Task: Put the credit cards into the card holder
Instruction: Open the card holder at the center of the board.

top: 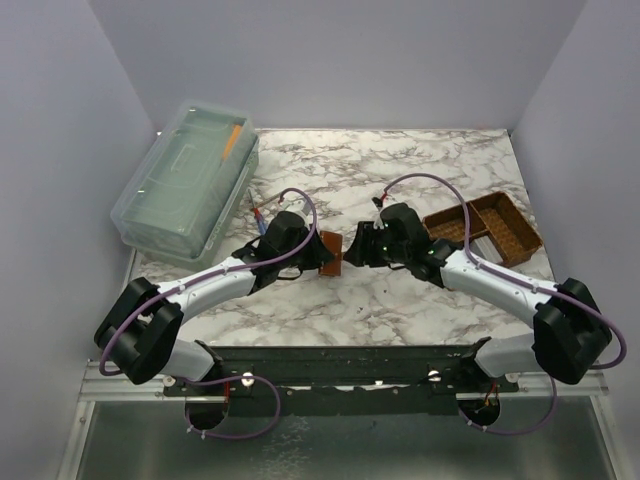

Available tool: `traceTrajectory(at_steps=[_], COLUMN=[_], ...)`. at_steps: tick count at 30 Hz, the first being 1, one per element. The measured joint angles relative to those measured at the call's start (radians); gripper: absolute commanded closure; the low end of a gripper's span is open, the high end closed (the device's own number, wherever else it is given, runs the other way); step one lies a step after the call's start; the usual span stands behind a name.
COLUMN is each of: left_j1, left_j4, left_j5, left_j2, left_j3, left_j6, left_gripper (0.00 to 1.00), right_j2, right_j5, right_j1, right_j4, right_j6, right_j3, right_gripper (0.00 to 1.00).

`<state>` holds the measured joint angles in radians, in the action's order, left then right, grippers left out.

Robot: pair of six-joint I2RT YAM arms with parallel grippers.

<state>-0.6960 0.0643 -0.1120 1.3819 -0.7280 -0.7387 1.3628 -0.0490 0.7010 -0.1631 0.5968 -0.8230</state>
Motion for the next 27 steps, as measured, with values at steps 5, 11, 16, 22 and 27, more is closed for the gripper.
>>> traceTrajectory(at_steps=[5, 11, 16, 22, 27], left_j1=[0.000, 0.000, 0.000, 0.000, 0.010], left_j4=[0.000, 0.000, 0.001, 0.009, 0.035], left_j5=[-0.004, -0.016, -0.021, -0.030, -0.047], left_j2=[0.000, -0.001, -0.012, -0.016, 0.059], left_j3=[-0.001, -0.001, -0.001, -0.001, -0.002], left_j6=[0.000, -0.001, -0.006, -0.022, -0.069], left_gripper=[1.00, 1.00, 1.00, 1.00, 1.00], right_j2=[0.029, 0.113, 0.143, 0.150, 0.112], right_j5=[-0.054, -0.053, -0.050, -0.030, -0.001], right_j1=[0.000, 0.000, 0.000, 0.000, 0.000], right_j4=[0.058, 0.066, 0.072, 0.086, 0.109], right_j6=[-0.020, -0.018, -0.011, -0.002, -0.006], right_j3=[-0.018, -0.045, -0.044, -0.040, 0.024], right_gripper=[0.62, 0.70, 0.91, 1.00, 1.00])
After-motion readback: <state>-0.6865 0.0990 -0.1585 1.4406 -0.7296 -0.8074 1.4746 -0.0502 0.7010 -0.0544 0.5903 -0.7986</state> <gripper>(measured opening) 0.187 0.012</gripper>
